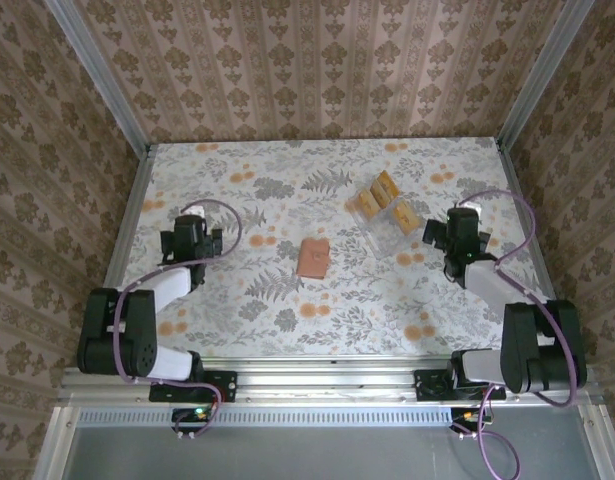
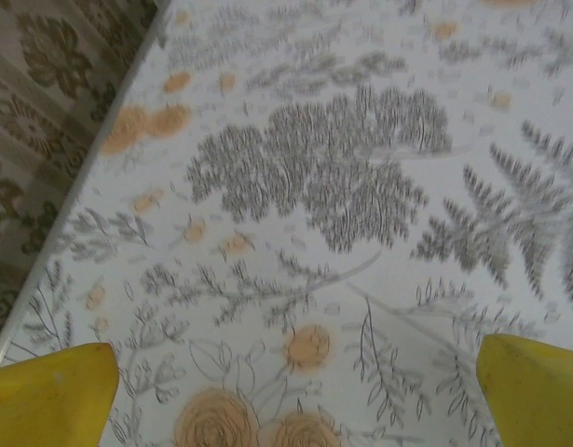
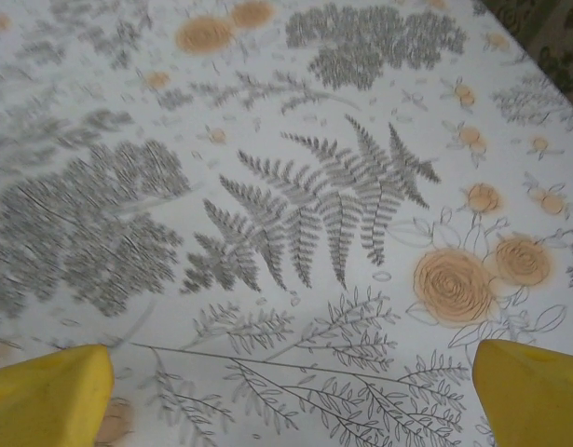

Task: Put the credit cards into the card holder

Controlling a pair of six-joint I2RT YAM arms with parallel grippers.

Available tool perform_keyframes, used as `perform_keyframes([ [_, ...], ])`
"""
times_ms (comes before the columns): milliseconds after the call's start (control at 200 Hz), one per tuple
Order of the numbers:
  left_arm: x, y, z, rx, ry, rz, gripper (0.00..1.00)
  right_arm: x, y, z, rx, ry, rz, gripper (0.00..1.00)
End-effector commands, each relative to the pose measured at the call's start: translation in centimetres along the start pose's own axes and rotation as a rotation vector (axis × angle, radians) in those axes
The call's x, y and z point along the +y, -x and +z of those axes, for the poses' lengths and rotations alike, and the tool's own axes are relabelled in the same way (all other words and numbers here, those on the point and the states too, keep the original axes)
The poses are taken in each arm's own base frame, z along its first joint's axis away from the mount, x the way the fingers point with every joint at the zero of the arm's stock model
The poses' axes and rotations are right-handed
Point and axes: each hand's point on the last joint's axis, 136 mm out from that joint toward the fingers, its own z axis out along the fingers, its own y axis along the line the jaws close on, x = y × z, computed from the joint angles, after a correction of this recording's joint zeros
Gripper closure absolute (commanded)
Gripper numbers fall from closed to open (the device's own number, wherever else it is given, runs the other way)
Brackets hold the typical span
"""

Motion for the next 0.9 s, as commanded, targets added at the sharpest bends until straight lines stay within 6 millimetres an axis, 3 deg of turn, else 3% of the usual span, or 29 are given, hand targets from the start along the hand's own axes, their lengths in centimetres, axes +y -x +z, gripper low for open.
perform_keyframes([
  [0, 0.1, 4.1, -0.4, -0.219, -0.03, -0.031, 0.0, 1.3, 3.9, 0.3, -0.208, 0.056, -0.021, 0.0],
  [60, -0.1, 4.2, -0.1, -0.267, -0.073, -0.054, 0.0, 2.8, 4.6, -0.3, -0.28, 0.151, -0.02, 0.0],
  [150, -0.4, 3.3, 0.8, -0.273, -0.089, -0.064, 0.0, 4.1, 2.3, 0.8, -0.315, 0.222, -0.052, 0.0],
  [185, -0.4, 3.0, 0.9, -0.277, -0.093, -0.067, 0.0, 4.3, 2.5, 0.6, -0.371, 0.233, -0.048, 0.0],
  [320, -0.5, 2.6, 1.2, -0.278, -0.123, -0.082, 0.0, 5.3, 2.1, 1.4, -0.282, 0.281, -0.085, 0.0],
  [895, -0.4, 2.5, 1.3, -0.277, -0.121, -0.077, 0.0, 5.5, 2.1, 1.5, -0.276, 0.249, -0.103, 0.0],
])
